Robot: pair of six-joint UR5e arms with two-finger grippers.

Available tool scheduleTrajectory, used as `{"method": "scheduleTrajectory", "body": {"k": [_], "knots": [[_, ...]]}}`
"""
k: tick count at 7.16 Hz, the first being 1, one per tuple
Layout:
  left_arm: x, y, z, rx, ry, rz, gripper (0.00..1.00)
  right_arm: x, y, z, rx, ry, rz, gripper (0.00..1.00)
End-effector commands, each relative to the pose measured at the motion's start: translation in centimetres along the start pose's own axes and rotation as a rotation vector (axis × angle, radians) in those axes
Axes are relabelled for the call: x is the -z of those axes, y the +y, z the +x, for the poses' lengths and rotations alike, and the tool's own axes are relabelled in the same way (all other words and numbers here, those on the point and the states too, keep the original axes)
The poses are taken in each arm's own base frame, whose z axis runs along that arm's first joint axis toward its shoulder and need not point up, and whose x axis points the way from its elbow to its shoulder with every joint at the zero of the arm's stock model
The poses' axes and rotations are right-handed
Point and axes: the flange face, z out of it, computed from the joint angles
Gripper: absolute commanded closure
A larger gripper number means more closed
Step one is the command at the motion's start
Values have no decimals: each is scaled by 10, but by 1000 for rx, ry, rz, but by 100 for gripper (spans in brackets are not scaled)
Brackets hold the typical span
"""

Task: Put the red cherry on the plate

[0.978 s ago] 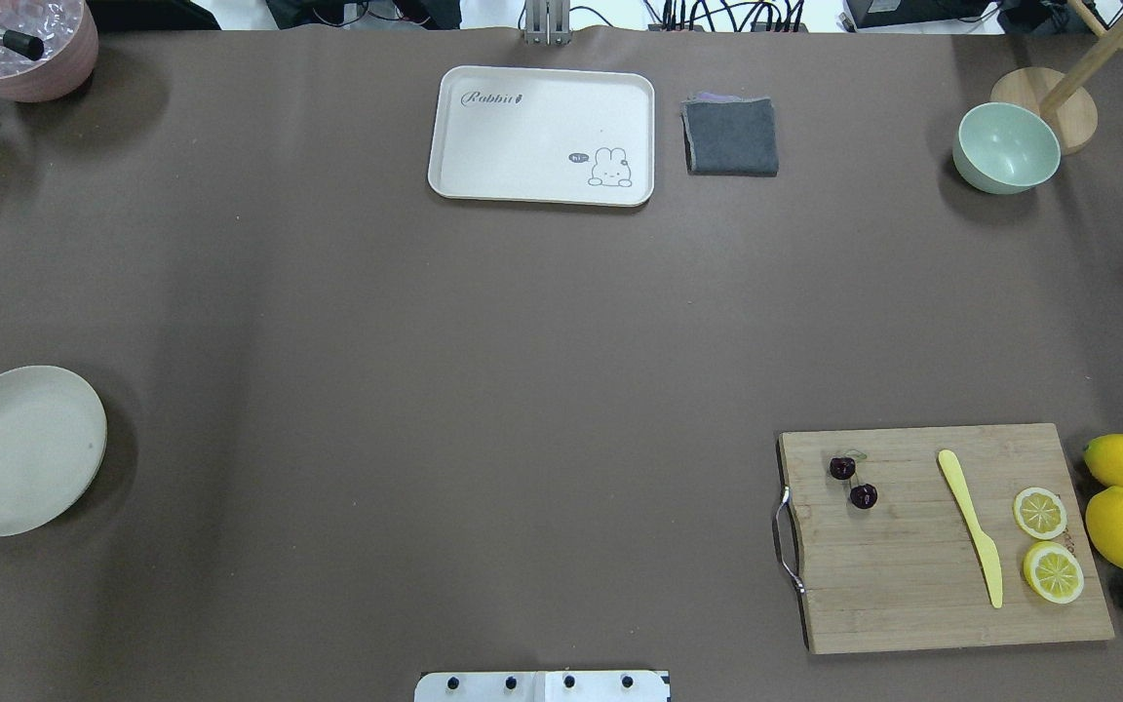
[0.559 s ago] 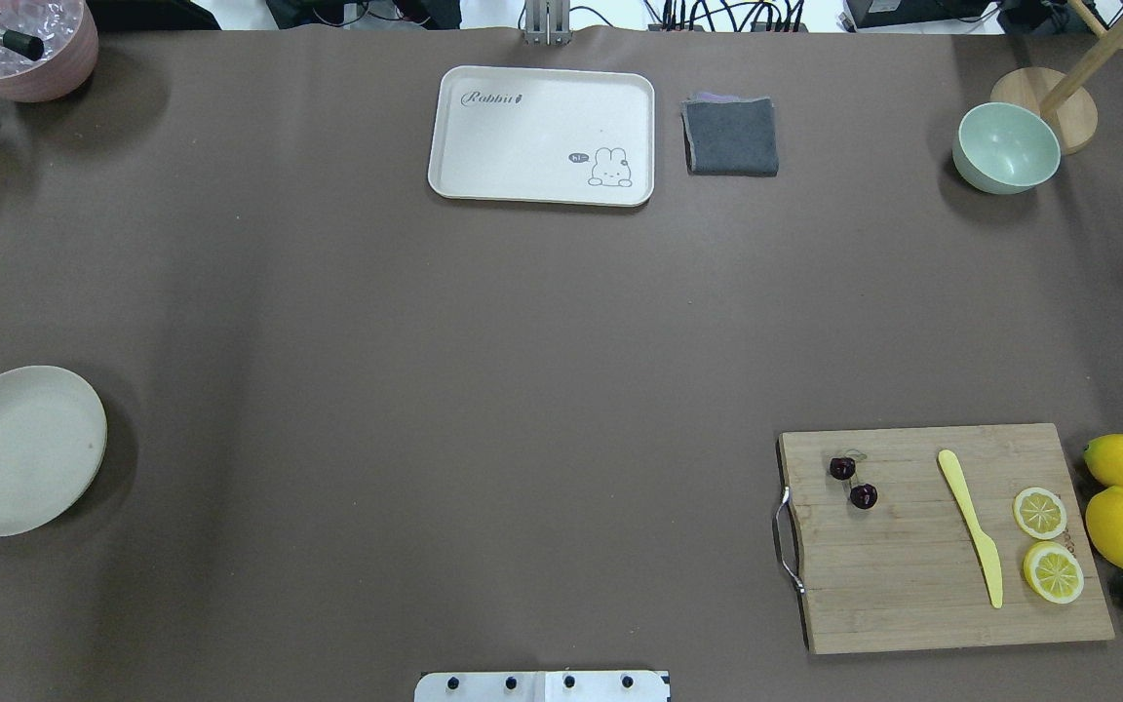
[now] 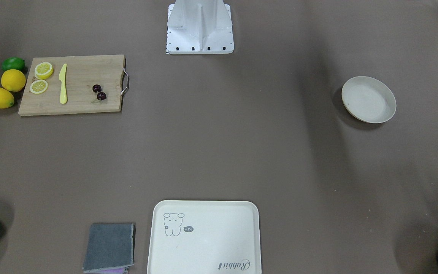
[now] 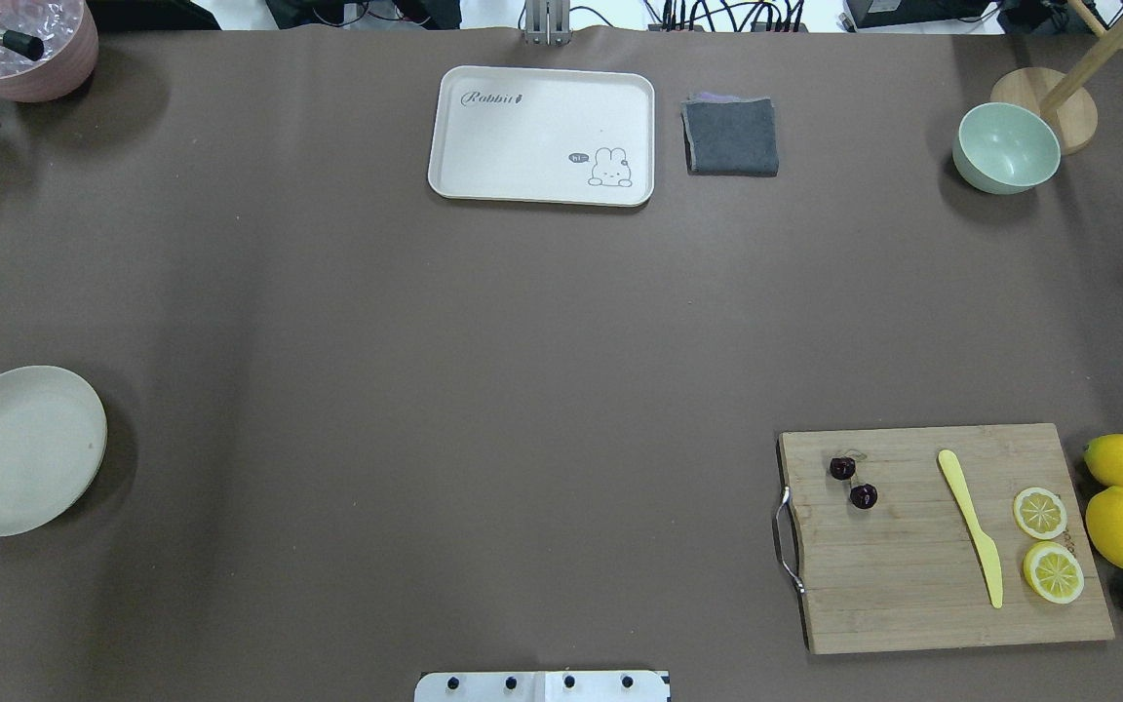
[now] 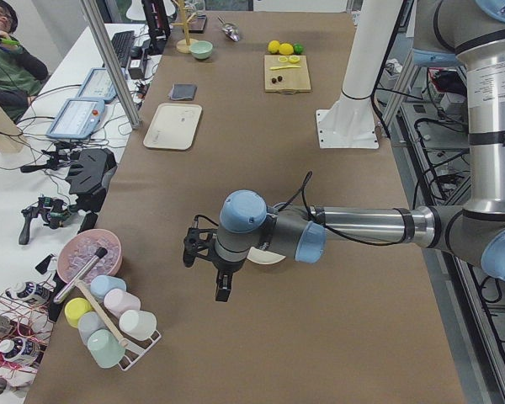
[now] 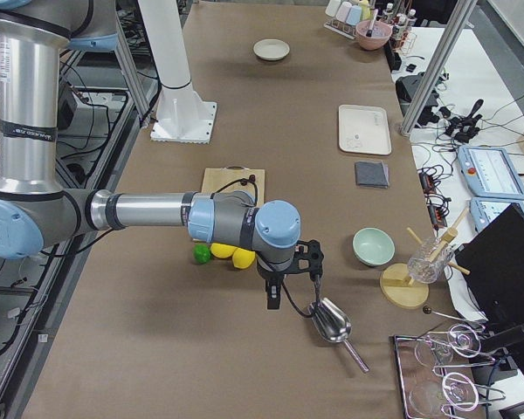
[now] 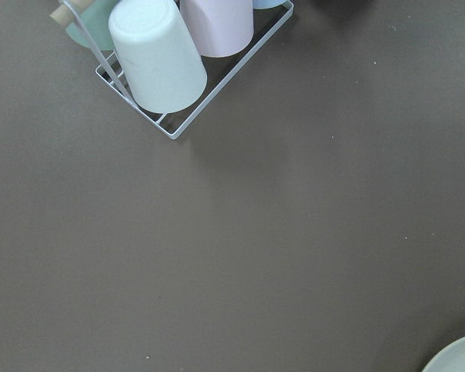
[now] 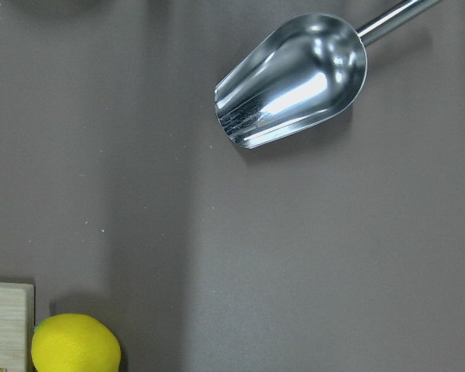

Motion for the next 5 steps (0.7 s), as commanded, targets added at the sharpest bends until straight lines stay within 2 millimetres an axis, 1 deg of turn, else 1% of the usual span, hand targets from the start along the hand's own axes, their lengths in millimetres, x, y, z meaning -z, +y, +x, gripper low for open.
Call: {"method": "scheduleTrajectory", "body": {"k": [1, 2, 4, 5], "knots": [[-2, -1, 0, -5, 2, -1, 2, -1, 1, 1, -2, 0, -2, 0], [-2, 0, 3, -14, 3, 2, 2, -2, 1, 1, -6, -2, -4, 0], [-5, 6, -1, -32, 7, 23, 2, -2, 3, 1, -7, -4, -4, 0], [-6, 9, 3, -48, 22, 27, 2, -2, 5, 2, -10, -4, -3, 0]]}}
